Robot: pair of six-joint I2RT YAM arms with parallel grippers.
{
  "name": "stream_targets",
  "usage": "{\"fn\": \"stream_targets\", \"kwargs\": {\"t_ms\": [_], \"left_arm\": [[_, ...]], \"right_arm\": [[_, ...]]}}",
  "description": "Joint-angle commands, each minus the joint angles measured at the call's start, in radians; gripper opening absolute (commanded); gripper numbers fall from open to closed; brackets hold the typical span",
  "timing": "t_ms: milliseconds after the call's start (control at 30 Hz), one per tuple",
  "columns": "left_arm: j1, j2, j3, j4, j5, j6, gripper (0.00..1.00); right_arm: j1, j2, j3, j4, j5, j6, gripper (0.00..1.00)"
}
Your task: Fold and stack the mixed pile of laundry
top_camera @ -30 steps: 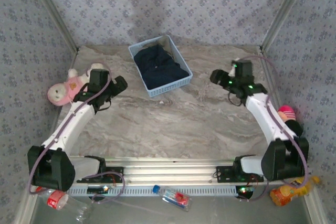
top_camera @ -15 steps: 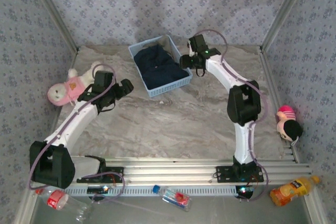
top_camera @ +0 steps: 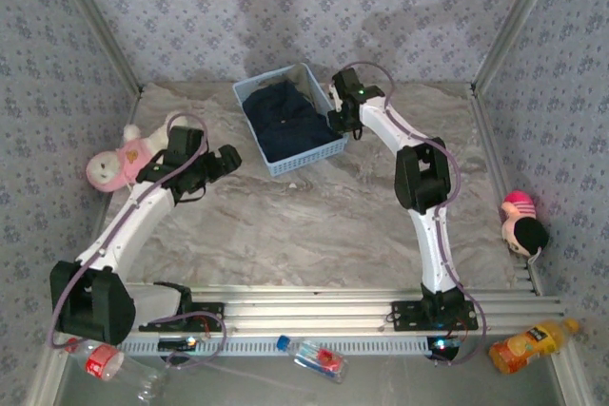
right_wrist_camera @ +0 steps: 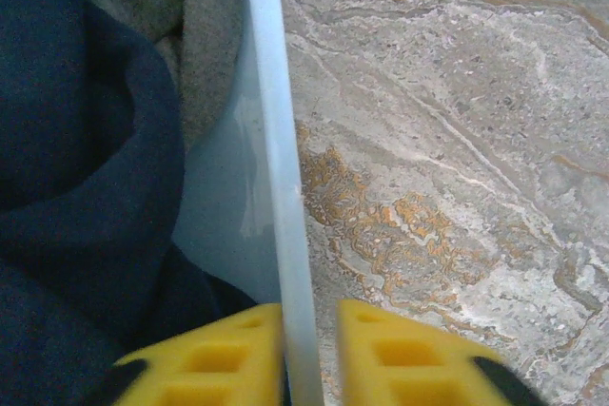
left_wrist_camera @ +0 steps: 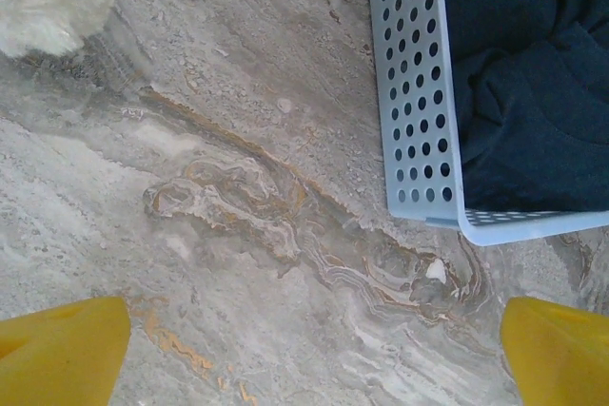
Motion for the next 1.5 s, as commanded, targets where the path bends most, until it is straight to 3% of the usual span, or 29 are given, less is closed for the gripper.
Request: {"fn": "stream_targets", "kwargs": {"t_ms": [0,100,233,467,567,667,800,900,1033,1200,1367,1467], "left_arm": [[0.001,0.034,0.072,-0.013,0.031,0.03,1.0],[0.001,0.061,0.089,0.008,0.051,0.023,1.0],[-0.005,0.098,0.103,0.047,0.084,0.008,1.0],[-0.048,0.189,0.141,0.083,0.119,0.013,0.99],[-0.073,0.236,0.172,0.089,0.131,0.018,0.99],[-0.09,0.28,0.211,0.09,0.146,0.018,0.99],[-0.108,0.318,0.254,0.086,0.151,0.014,1.0],[-0.112,0.332,0.265,0.087,0.15,0.003,1.0],[-0.114,0.333,0.259,0.084,0.146,-0.009,1.0],[-0.12,0.309,0.225,0.086,0.133,-0.022,1.0],[-0.122,0.261,0.175,0.086,0.103,-0.034,1.0],[-0.122,0.231,0.146,0.081,0.086,-0.037,1.0]], "right_arm": [[0.004,-0.01,-0.004,-0.027,0.016,-0.012,0.07],[-0.01,-0.069,-0.062,-0.018,0.041,-0.028,0.0],[-0.068,-0.222,-0.241,0.011,0.061,-0.056,0.0],[-0.254,-0.443,-0.495,-0.02,0.12,-0.121,0.01],[-0.339,-0.486,-0.562,-0.037,0.204,-0.115,0.05],[-0.381,-0.503,-0.571,-0.071,0.27,-0.093,0.25],[-0.332,-0.543,-0.554,-0.085,0.331,-0.049,0.6],[-0.235,-0.56,-0.517,-0.095,0.327,0.013,0.7],[-0.068,-0.506,-0.414,-0.102,0.316,0.11,0.75],[0.035,-0.357,-0.268,-0.108,0.277,0.213,0.75],[0.039,-0.219,-0.179,-0.149,0.314,0.332,0.75],[0.009,-0.17,-0.191,-0.157,0.331,0.369,0.67]]}}
